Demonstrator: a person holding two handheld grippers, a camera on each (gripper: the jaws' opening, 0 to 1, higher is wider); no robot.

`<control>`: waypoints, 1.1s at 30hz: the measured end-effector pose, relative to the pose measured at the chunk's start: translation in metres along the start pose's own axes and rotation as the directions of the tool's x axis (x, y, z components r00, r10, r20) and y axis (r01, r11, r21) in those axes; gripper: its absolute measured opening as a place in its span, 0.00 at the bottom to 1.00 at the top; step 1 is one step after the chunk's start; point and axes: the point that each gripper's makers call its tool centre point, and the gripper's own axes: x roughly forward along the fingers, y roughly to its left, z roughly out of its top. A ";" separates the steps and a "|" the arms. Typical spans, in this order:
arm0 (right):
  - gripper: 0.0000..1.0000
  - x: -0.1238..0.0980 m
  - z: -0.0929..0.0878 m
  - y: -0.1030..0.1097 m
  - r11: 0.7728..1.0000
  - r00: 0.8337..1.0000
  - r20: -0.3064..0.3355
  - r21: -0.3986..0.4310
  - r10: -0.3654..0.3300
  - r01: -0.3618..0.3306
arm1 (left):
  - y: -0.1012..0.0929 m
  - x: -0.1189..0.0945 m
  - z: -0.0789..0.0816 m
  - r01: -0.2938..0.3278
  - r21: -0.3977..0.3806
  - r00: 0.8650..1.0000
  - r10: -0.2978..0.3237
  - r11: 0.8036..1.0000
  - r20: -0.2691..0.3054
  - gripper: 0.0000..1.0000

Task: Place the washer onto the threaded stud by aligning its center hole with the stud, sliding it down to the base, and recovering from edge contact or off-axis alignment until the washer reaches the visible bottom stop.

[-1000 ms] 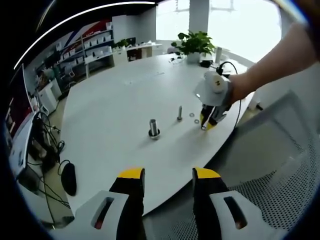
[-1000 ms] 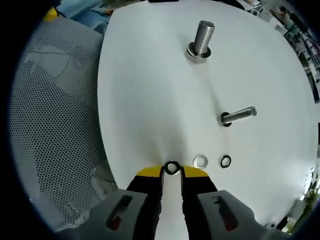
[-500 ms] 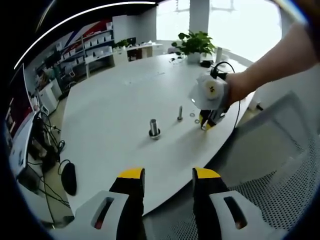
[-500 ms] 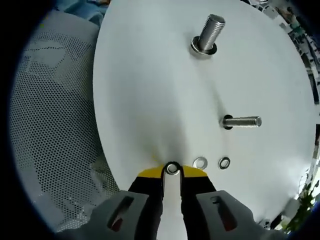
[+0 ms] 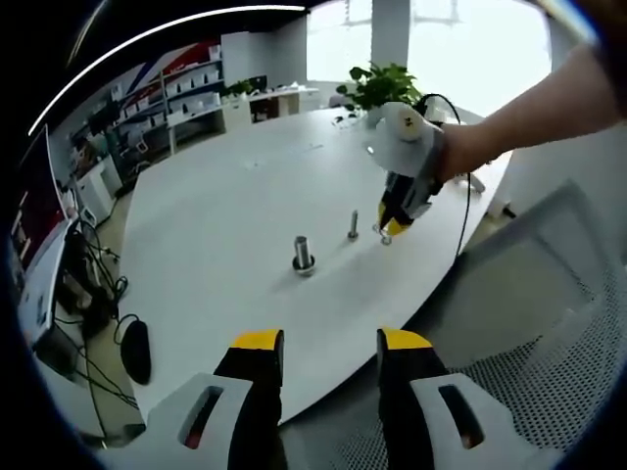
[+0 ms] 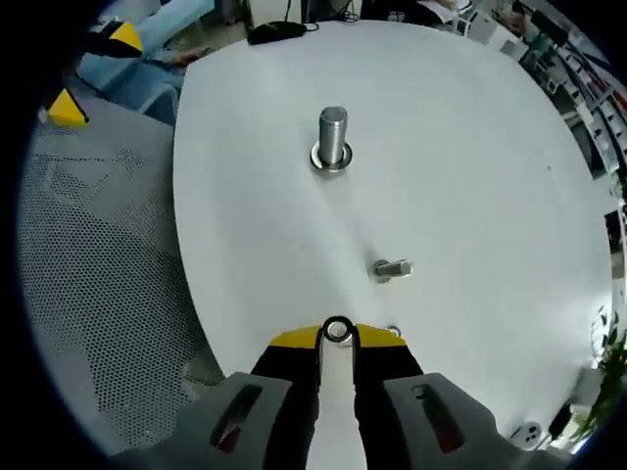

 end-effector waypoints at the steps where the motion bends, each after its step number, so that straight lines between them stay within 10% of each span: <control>1: 0.13 -0.003 0.002 -0.003 1.000 1.000 0.005 0.001 -0.003 0.003 | 0.000 0.000 0.000 0.000 0.000 1.000 0.000 1.000 0.000 0.36; 12: 0.13 -0.015 0.034 -0.023 0.998 0.997 0.055 -0.022 -0.050 0.051 | 0.001 -0.001 0.001 -0.003 -0.002 1.000 0.003 1.000 0.006 0.36; 33: 0.13 0.003 0.030 -0.027 0.997 0.999 -0.006 -0.066 -0.032 0.031 | 0.001 0.000 0.000 0.004 -0.003 1.000 -0.004 1.000 0.000 0.36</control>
